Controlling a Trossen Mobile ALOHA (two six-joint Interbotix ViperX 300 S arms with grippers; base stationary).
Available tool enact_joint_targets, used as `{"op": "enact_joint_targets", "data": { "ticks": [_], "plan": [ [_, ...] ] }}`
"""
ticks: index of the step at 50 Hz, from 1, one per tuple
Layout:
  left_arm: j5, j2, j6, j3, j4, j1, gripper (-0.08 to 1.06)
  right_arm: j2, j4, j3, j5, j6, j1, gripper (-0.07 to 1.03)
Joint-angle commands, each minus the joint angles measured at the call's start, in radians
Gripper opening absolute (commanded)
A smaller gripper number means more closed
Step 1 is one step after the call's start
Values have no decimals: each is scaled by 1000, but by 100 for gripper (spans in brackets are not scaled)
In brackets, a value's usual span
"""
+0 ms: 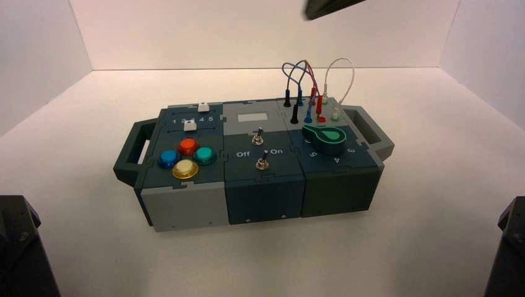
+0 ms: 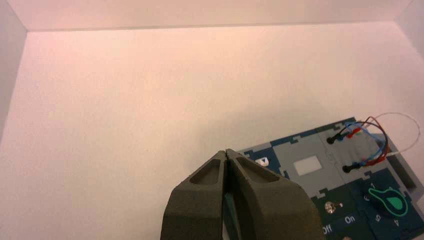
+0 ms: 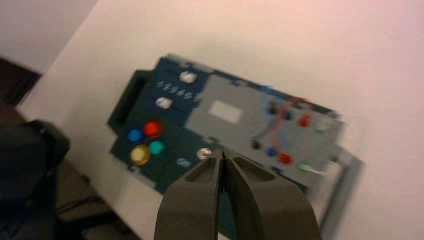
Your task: Push the yellow button with the right gripper.
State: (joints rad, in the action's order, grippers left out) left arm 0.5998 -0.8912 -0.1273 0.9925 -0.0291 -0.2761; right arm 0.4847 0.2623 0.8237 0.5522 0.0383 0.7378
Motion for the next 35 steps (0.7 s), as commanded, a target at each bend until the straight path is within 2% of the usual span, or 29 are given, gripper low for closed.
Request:
{"op": "enact_joint_targets", "data": {
  "ticks": [1,14,17,29,35],
  "plan": [
    [32,40,2,-51,-11,0,-3,-69,20,-64,-2,5,75,-2],
    [153,80,2,-64,-15,-25,-3,-249,23,-153,0,5,202,-2],
    [218,89,2,-74,-17,-32,-3,-304,23,-181,5,5,244,-2],
    [365,89,0,-91,-35,-66,-3,-408,23,-238,38,5,304,-2],
    [440,92,-2,-97,-57,-100,-3,-439,37,-255,49,3,321,-2]
  ]
}}
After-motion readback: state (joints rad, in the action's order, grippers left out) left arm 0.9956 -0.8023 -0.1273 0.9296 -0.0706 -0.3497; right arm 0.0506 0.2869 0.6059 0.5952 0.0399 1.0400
